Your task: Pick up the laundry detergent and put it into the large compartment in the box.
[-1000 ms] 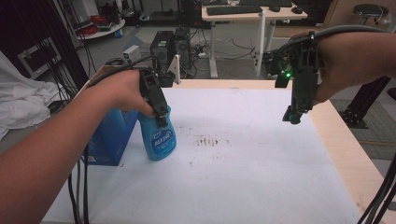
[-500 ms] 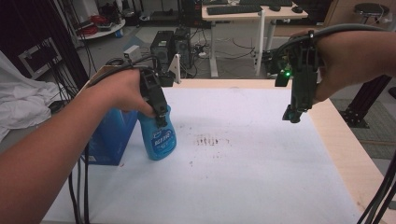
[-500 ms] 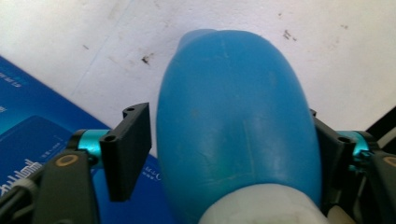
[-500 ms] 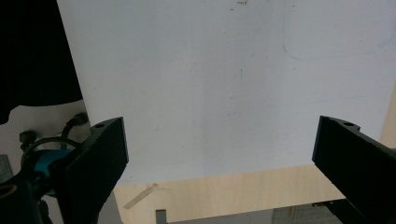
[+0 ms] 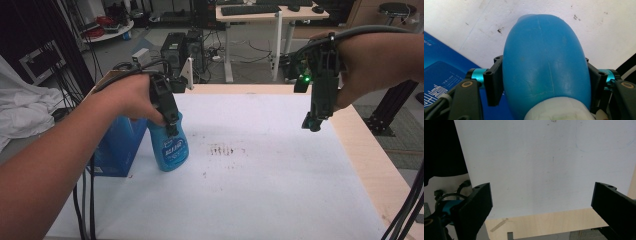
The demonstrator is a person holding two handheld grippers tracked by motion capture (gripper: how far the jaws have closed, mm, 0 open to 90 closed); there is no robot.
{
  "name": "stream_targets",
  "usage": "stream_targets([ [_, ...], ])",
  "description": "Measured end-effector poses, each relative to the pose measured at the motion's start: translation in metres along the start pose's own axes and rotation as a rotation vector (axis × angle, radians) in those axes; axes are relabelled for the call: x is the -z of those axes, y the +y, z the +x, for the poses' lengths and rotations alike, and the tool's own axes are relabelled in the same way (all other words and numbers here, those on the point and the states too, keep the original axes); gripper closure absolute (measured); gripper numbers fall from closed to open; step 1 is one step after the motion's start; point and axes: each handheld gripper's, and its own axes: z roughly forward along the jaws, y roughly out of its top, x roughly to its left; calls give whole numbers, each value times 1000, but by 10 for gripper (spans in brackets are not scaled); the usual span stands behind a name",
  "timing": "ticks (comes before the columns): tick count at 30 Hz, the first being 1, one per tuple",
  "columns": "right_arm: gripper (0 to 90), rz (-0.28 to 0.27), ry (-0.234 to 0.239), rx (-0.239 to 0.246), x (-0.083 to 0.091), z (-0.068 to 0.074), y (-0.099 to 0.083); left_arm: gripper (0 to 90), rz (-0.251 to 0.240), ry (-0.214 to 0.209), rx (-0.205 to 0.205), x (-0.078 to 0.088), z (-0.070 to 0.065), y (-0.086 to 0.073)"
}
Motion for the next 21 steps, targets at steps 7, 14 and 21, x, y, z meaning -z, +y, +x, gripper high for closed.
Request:
stream_targets([
  [7,25,1,0,-8,-1,0,1,357,14,7,-12,1,-1,1],
  [14,25,-2,-1,-2,-1,0,2,366,22,22,-22,2,-5,0],
  [21,25,-5,-5,-2,0,1,1,367,2,38,-41,22,-11,-7],
])
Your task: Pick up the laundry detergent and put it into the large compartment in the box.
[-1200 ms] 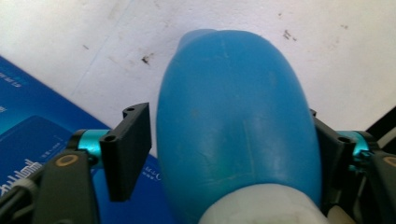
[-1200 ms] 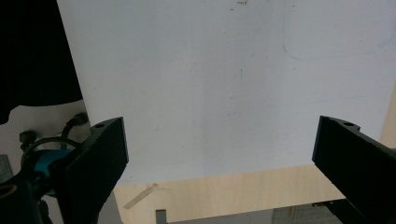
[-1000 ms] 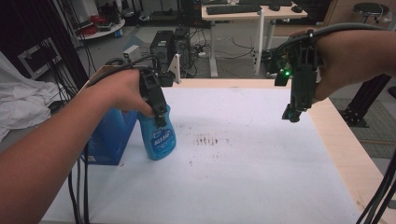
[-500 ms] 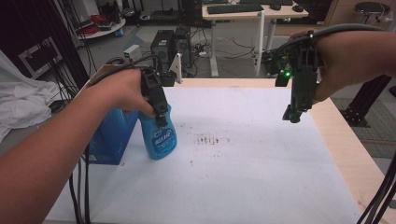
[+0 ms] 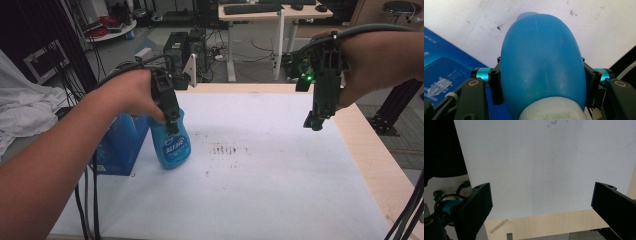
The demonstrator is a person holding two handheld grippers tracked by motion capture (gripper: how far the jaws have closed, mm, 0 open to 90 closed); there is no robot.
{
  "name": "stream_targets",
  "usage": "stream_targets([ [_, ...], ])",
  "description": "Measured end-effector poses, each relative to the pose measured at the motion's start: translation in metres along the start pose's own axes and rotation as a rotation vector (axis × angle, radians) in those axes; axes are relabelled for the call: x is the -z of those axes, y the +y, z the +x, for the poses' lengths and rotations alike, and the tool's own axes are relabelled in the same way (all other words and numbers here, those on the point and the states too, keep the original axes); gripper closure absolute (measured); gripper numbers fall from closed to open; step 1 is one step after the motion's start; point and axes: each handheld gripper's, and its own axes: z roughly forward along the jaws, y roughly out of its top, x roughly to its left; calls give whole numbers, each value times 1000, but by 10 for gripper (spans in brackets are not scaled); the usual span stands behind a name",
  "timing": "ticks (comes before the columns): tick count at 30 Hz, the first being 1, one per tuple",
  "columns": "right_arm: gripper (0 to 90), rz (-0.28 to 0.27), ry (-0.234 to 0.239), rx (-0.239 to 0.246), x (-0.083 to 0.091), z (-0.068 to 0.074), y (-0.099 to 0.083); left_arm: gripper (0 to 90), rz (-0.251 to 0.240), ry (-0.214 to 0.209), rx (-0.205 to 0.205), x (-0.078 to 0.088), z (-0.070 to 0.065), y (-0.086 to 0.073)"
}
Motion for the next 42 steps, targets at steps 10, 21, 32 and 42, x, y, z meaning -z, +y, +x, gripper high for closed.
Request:
stream_targets([
  [10,25,-5,-1,0,0,1,-1,367,-49,-11,47,55,-7,-13],
  [21,25,2,2,12,0,3,5,367,-68,-6,152,121,7,-37],
  [32,25,4,3,12,-3,-2,11,367,-105,10,304,165,26,-72],
  [42,25,-8,8,28,-2,-2,17,367,-109,11,423,176,54,-110],
])
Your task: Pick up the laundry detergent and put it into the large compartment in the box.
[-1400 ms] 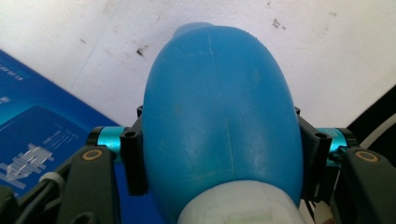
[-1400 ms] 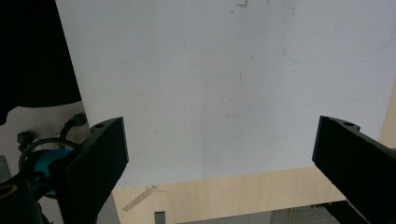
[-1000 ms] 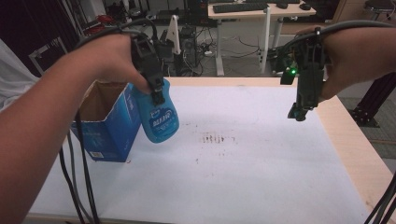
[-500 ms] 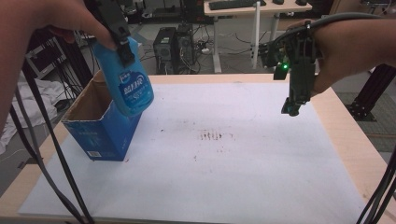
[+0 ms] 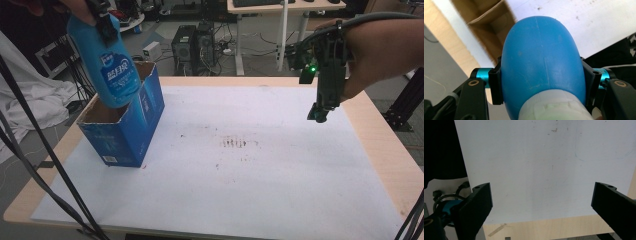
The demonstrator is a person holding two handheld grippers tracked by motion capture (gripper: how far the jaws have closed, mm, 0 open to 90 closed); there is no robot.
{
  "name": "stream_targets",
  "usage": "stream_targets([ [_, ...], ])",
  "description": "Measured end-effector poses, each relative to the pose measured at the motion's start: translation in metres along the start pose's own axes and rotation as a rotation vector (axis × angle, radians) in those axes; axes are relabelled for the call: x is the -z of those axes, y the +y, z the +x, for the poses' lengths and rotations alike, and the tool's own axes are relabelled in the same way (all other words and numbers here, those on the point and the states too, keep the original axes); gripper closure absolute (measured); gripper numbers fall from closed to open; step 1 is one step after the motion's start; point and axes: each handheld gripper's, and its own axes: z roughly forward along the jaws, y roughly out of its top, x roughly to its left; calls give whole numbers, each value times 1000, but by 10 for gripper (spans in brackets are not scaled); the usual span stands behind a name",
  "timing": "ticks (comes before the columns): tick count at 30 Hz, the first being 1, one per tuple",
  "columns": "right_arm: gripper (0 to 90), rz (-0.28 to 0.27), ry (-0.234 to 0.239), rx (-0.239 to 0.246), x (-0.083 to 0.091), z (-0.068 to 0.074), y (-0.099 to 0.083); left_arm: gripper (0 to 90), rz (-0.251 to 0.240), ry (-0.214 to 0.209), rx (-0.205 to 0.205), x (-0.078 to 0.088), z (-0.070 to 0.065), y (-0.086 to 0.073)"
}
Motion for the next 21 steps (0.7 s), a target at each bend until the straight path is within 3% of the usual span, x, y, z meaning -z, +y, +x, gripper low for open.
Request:
stream_targets([
  [6,25,2,-10,4,0,0,-1,367,11,21,62,-7,22,-5],
  [12,25,4,-16,-7,1,3,-2,368,21,-11,115,-25,40,-4],
  [21,25,5,-20,-20,1,2,-6,369,29,-57,146,-64,57,0],
])
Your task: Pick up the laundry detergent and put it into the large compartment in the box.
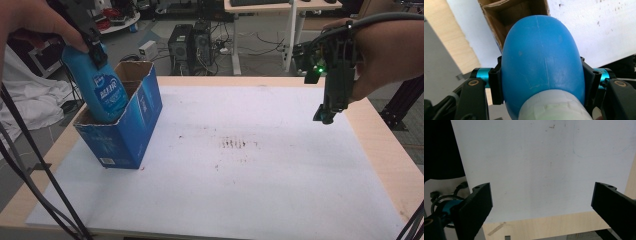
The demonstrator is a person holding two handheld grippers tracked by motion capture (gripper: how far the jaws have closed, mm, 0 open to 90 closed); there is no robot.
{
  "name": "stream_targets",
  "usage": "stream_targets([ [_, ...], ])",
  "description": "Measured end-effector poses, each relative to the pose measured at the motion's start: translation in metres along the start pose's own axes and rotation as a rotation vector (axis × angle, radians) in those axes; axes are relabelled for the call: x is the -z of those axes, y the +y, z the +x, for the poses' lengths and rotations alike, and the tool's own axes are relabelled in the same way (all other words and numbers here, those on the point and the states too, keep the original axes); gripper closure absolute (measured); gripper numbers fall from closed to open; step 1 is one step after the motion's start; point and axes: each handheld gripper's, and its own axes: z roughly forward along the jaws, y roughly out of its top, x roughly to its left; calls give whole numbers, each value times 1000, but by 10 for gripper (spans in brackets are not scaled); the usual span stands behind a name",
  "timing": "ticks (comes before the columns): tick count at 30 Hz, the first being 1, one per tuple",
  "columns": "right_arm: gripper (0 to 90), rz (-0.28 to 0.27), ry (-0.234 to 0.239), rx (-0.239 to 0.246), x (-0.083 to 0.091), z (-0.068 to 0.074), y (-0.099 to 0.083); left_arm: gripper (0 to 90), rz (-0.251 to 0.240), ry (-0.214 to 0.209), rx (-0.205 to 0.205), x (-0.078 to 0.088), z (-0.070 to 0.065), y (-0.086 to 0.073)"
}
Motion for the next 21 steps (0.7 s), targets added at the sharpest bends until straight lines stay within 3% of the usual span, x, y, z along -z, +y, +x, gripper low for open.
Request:
stream_targets([
  [3,25,-6,5,-1,0,0,0,369,4,-15,17,-16,4,3],
  [11,25,-11,8,5,-2,-1,2,371,39,7,-26,-45,6,9],
  [12,25,-13,8,3,-3,-2,2,372,45,18,-65,-53,6,10],
  [17,25,-9,10,-1,-5,-2,2,372,63,21,-111,-64,6,11],
  [18,25,-10,12,4,-6,-3,3,372,71,22,-138,-69,6,11],
  [19,25,-10,11,0,-7,-2,3,372,71,22,-138,-69,6,11],
  [20,25,-11,14,5,-8,-3,3,372,83,27,-180,-75,6,12],
  [21,25,-11,14,5,-8,-3,3,372,83,27,-180,-75,6,12],
])
